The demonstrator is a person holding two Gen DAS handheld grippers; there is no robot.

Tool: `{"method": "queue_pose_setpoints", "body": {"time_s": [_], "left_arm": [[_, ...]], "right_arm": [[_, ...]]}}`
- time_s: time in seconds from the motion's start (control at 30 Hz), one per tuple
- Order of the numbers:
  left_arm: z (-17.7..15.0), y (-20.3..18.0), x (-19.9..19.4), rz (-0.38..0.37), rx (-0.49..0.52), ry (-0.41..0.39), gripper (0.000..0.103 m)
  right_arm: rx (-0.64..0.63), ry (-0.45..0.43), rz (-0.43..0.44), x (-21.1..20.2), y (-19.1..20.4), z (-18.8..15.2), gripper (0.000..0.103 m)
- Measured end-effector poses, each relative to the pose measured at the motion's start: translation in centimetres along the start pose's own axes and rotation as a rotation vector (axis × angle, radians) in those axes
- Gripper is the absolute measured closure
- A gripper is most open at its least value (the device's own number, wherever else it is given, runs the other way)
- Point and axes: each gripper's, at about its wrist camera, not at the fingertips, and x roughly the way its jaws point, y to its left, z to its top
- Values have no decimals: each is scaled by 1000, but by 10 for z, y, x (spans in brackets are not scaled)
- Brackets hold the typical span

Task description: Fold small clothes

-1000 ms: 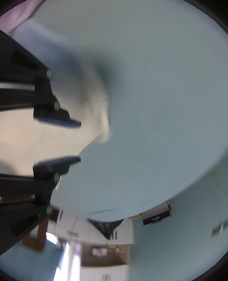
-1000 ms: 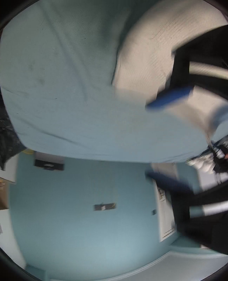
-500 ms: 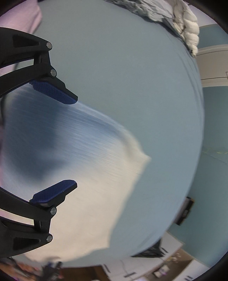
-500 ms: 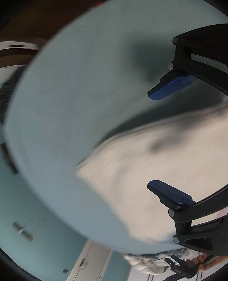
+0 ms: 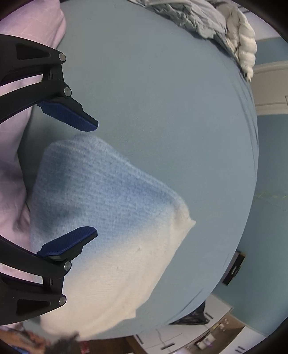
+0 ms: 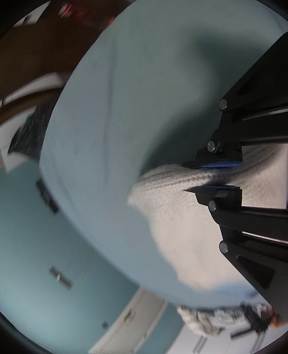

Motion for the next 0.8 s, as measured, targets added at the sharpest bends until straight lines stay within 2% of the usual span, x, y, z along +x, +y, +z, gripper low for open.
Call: {"method": "queue_pose_setpoints", "body": {"time_s": [0.07, 0.1, 0.13, 0.2, 0.27, 0.3, 0.33, 0.43, 0.5, 0.57, 0.6, 0.67, 0.7, 0.8], "left_arm": [[-3, -4, 4, 2, 31, 41, 15], [-12, -1, -1, 2, 46, 43, 15], [-15, -4, -1, 4, 69, 36, 15], [-13, -8, 3, 11, 105, 22, 15], [-14, -16, 15, 9, 141, 28, 15], [-10, -33, 27, 10, 162, 51, 15], [-11, -36, 36, 16, 178, 70, 15], [-22, -45, 61, 82, 241, 106, 14], [-29, -48, 66, 101, 281, 85, 11], [-35, -47, 62, 111, 303, 38, 8], [-37, -45, 58, 111, 307, 31, 6], [-39, -41, 54, 98, 299, 30, 6], [-39, -39, 53, 89, 293, 31, 6], [-37, -34, 56, 64, 279, 42, 4]], "right_arm": [[34, 145, -27, 40, -18, -3, 91], [70, 159, -15, 41, -22, -1, 85], [112, 149, 0, 35, -26, 2, 77], [143, 70, 7, 10, -26, 13, 67], [106, -41, -37, -18, -15, 37, 47], [82, -58, -59, -23, -10, 44, 23], [42, -57, -79, -24, 0, 57, 14], [-29, 19, -57, -1, 21, 91, 14], [-82, 89, -58, 29, 33, 113, 14], [-167, 168, -122, 60, 50, 123, 14], [-202, 176, -141, 63, 61, 110, 14], [-253, 215, -171, 89, 78, 118, 14], [-260, 239, -166, 95, 79, 107, 15], [-276, 288, -207, 123, 93, 106, 15]]}}
